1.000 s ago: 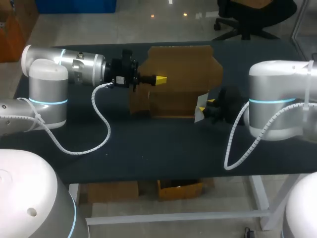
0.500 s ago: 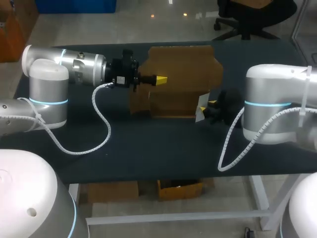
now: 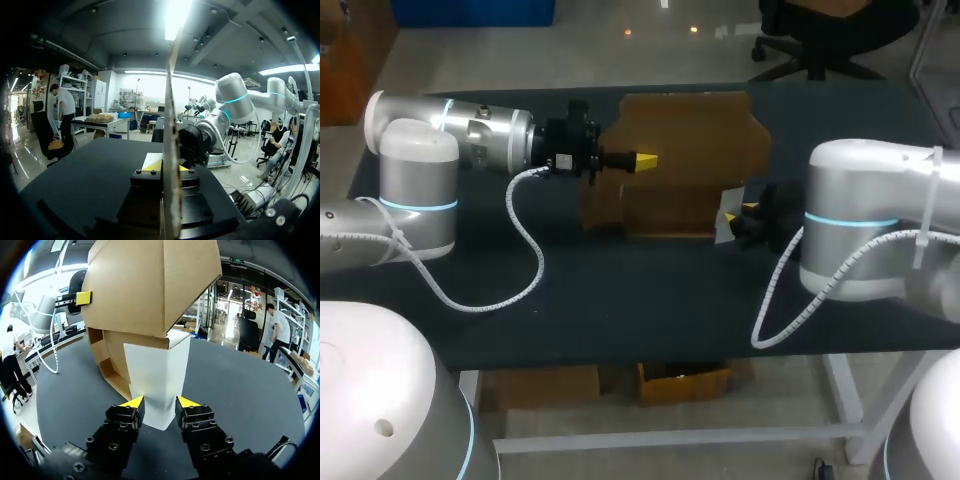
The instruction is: Assemble the packaging by folding the flat box into shape, placing the metal phone stand inside, and closing the box properly
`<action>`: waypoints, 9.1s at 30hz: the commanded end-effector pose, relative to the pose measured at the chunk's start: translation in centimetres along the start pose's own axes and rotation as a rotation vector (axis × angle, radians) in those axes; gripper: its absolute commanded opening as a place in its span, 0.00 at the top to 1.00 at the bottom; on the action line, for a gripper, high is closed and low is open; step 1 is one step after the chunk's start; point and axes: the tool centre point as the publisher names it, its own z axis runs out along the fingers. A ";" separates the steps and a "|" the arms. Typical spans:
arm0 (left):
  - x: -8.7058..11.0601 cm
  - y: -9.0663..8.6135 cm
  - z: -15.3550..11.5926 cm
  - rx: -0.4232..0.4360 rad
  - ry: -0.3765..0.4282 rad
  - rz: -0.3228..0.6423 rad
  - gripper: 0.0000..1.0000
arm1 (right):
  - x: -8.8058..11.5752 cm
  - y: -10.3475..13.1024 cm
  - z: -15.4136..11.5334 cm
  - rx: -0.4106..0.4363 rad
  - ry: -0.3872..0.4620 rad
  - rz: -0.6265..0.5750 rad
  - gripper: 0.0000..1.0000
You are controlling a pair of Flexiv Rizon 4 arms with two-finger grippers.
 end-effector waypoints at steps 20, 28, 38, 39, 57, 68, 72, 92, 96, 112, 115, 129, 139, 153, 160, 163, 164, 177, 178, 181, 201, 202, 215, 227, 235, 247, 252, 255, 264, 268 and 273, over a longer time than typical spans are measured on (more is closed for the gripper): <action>-0.1 0.4 0.2 0.002 0.002 0.000 1.00 | 0.0 -0.3 1.4 -0.019 -0.094 0.052 0.66; -0.1 0.4 0.2 0.002 0.002 0.000 1.00 | -0.3 -0.3 1.6 -0.020 -0.109 0.066 0.66; -0.1 0.4 0.2 0.002 0.002 0.000 1.00 | -0.4 -0.1 1.9 -0.021 -0.133 0.084 0.66; -0.1 0.4 0.2 0.002 0.002 0.000 1.00 | -0.4 -0.1 1.9 -0.022 -0.136 0.086 0.67; -0.1 0.4 0.2 0.002 0.002 0.000 1.00 | -0.3 0.3 2.5 -0.028 -0.214 0.133 0.78; -0.1 0.4 0.2 0.002 0.002 0.000 1.00 | -0.4 0.4 2.6 -0.025 -0.274 0.183 0.80; -0.1 0.4 0.2 0.002 0.002 0.000 1.00 | -0.6 0.3 2.6 -0.021 -0.304 0.202 0.81; -0.1 0.4 0.2 0.002 0.002 0.000 1.00 | -1.2 0.2 2.7 0.000 -0.405 0.262 0.82; -0.1 0.4 0.2 0.002 0.002 0.000 1.00 | -1.3 0.1 2.7 0.003 -0.411 0.271 0.82; -0.1 0.4 0.2 0.002 0.002 0.000 1.00 | -1.8 0.0 3.2 0.018 -0.446 0.301 0.93; -0.1 0.4 0.2 0.002 0.002 0.000 1.00 | -1.9 0.0 3.3 0.017 -0.452 0.310 0.93; -0.1 0.4 0.2 0.002 0.002 0.000 1.00 | -2.1 0.1 3.4 0.022 -0.475 0.323 0.91; -0.1 0.4 0.2 0.002 0.002 0.000 1.00 | -2.2 0.3 3.4 0.026 -0.486 0.325 1.00; 0.0 0.3 0.1 -0.005 -0.008 0.018 0.05 | -2.3 0.0 2.8 0.030 -0.505 0.339 1.00; 0.1 -0.1 0.1 -0.018 -0.024 0.041 0.00 | -2.5 -0.3 2.2 0.034 -0.503 0.340 1.00; 0.3 -0.4 0.1 -0.029 -0.030 0.055 0.00 | -2.6 -0.3 1.9 0.041 -0.501 0.343 1.00; 0.3 -0.5 0.2 -0.031 -0.030 0.057 0.00 | -2.6 -0.3 1.7 0.047 -0.500 0.345 1.00; 0.7 -2.5 -1.9 -0.106 -0.086 0.182 0.00 | -3.3 0.1 0.4 0.115 -0.402 0.317 1.00; 0.7 -2.6 -2.2 -0.108 -0.089 0.189 0.00 | -3.4 0.2 0.3 0.119 -0.392 0.316 1.00; 0.7 -2.7 -3.0 -0.126 -0.096 0.215 0.00 | -3.9 0.6 -0.1 0.128 -0.374 0.308 1.00; 2.1 -2.8 -8.0 -0.232 -0.185 0.375 0.00 | -6.9 3.1 -1.0 0.223 -0.175 0.265 1.00; 2.2 -2.8 -8.3 -0.235 -0.185 0.377 0.00 | -7.0 3.2 -1.1 0.237 -0.162 0.266 1.00; 2.8 -2.3 -12.1 -0.325 -0.155 0.415 0.00 | -8.2 4.1 -2.0 0.316 -0.076 0.231 1.00; 3.0 -2.4 -14.4 -0.393 -0.134 0.379 0.00 | -9.0 4.4 -2.4 0.396 0.027 0.224 1.00; 3.0 -2.4 -14.4 -0.393 -0.134 0.379 0.00 | -9.0 4.4 -2.4 0.396 0.027 0.224 1.00; 2.7 -2.2 -14.3 -0.433 -0.179 0.404 0.00 | -10.2 3.9 -2.8 0.481 -0.009 0.233 1.00; 2.6 -1.7 -14.9 -0.497 -0.214 0.431 0.00 | -11.2 3.5 -3.3 0.520 0.002 0.268 1.00; 2.5 -1.4 -15.3 -0.541 -0.230 0.450 0.00 | -11.6 3.5 -3.5 0.583 0.036 0.297 1.00; 2.2 -0.4 -16.6 -0.604 -0.245 0.434 0.00 | -11.9 4.0 -4.3 0.779 0.086 0.279 1.00; 2.2 0.0 -17.1 -0.628 -0.241 0.429 0.00 | -11.8 3.9 -4.4 0.857 0.104 0.290 1.00; 2.3 0.5 -17.9 -0.666 -0.226 0.411 0.00 | -11.5 3.3 -4.5 0.942 0.087 0.280 1.00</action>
